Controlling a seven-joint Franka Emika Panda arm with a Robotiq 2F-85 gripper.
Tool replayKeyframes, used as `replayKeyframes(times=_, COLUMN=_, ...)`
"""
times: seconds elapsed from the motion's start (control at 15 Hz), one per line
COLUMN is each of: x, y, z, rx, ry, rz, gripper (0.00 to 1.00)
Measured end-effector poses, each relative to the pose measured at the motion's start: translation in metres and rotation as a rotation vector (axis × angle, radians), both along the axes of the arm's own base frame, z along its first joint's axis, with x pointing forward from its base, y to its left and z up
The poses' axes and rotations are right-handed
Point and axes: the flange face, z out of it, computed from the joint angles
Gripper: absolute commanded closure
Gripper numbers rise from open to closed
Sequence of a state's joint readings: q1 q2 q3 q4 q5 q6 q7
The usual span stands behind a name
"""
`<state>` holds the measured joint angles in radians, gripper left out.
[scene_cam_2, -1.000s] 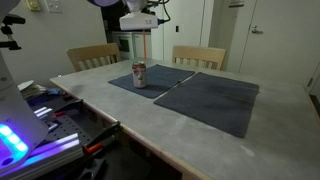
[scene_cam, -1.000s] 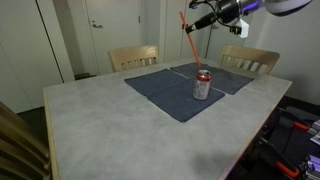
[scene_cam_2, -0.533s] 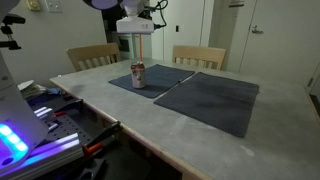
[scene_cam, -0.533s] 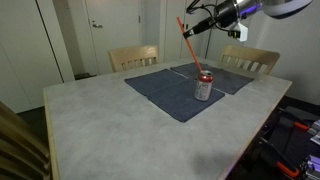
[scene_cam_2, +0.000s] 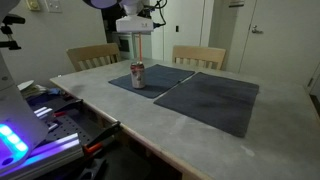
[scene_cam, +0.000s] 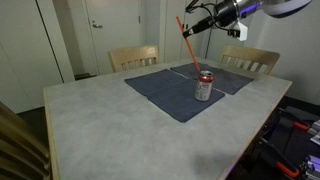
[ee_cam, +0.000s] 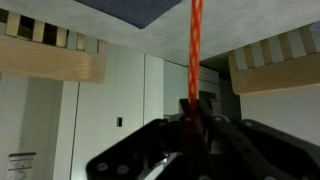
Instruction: Put the straw inside the can
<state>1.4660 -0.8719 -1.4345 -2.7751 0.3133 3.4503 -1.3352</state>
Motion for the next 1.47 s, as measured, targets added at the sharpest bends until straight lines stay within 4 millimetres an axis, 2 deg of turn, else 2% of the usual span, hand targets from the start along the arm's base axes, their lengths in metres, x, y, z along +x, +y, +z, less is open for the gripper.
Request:
replayKeyframes(times=0.33, x=-0.001, y=0.002, z=0.011, rx=-0.046, ry=-0.004, rz=-0.006, gripper=0.98)
replayKeyframes(times=0.6, x=-0.003, y=0.002, z=0.011, rx=-0.079, ry=0.079, rz=-0.003, gripper=0.98)
replayKeyframes(times=1.13, x=-0.006, y=-0.012, z=0.015, rx=-0.121, ry=0.122, rz=-0.016, gripper=0.98)
replayKeyframes(times=1.47, x=-0.006, y=-0.014, z=0.015, rx=-0.119, ry=0.123, rz=-0.021, gripper=0.98)
